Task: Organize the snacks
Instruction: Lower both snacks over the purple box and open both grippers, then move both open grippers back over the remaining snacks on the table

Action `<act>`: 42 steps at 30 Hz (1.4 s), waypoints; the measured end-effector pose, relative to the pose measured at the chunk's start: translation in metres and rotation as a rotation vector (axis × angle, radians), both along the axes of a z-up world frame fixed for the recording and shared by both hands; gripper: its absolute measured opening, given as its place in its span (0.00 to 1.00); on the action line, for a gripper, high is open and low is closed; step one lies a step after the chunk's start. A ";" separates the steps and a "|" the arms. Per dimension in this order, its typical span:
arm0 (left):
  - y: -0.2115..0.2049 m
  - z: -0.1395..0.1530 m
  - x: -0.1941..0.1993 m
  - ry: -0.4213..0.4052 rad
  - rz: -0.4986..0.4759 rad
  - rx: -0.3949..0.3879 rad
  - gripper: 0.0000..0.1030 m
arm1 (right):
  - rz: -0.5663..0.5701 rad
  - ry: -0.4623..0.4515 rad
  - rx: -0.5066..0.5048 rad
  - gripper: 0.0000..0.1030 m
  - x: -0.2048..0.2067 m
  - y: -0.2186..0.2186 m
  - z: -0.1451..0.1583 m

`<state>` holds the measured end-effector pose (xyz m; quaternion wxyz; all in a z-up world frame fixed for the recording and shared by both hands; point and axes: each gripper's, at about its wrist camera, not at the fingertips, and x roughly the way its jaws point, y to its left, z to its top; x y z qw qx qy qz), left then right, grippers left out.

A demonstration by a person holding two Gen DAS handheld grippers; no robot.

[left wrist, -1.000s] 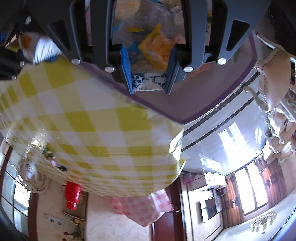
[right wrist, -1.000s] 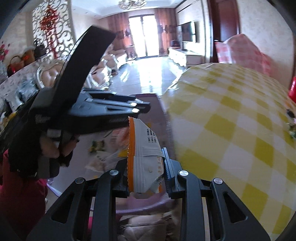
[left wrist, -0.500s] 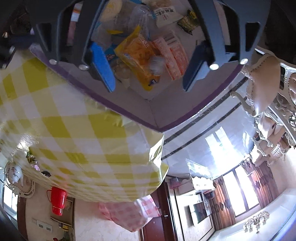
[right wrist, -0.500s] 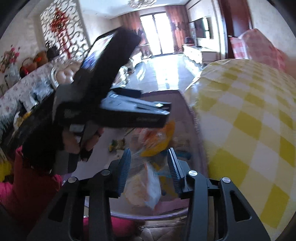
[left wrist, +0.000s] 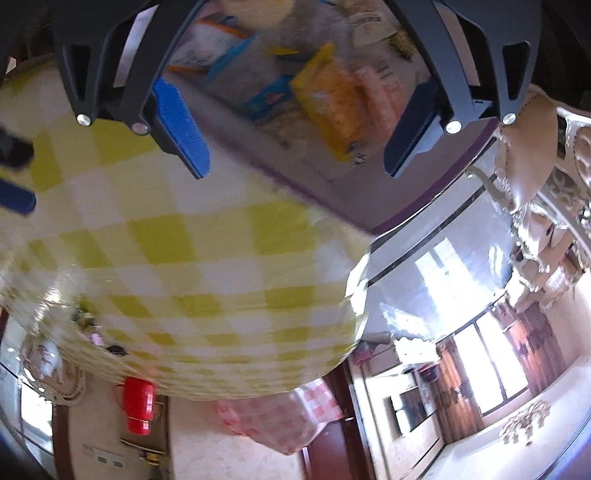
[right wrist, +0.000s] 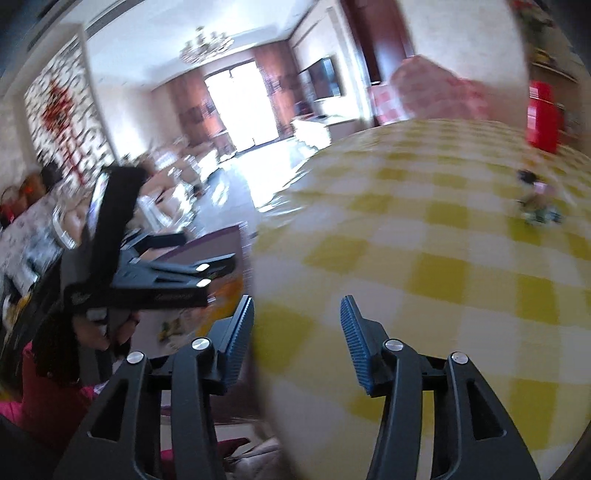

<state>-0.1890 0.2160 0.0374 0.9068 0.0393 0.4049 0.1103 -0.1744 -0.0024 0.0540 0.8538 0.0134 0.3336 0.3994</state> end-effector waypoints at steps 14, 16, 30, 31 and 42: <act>-0.181 -0.005 0.115 0.009 -0.262 -0.093 0.98 | -0.419 0.073 0.002 0.60 0.063 -0.164 -0.022; -0.198 -0.006 0.138 0.000 -0.268 -0.118 0.98 | -0.499 0.070 -0.037 0.60 0.080 -0.184 -0.023; -0.218 -0.019 0.235 -0.043 -0.193 -0.298 0.98 | -0.576 0.108 -0.139 0.59 0.227 -0.222 -0.031; -0.215 -0.019 0.234 -0.052 -0.176 -0.297 0.98 | -0.553 0.106 -0.145 0.56 0.238 -0.215 -0.033; -0.214 -0.024 0.232 -0.010 -0.185 -0.322 0.98 | -0.385 0.065 -0.262 0.40 0.296 -0.158 -0.041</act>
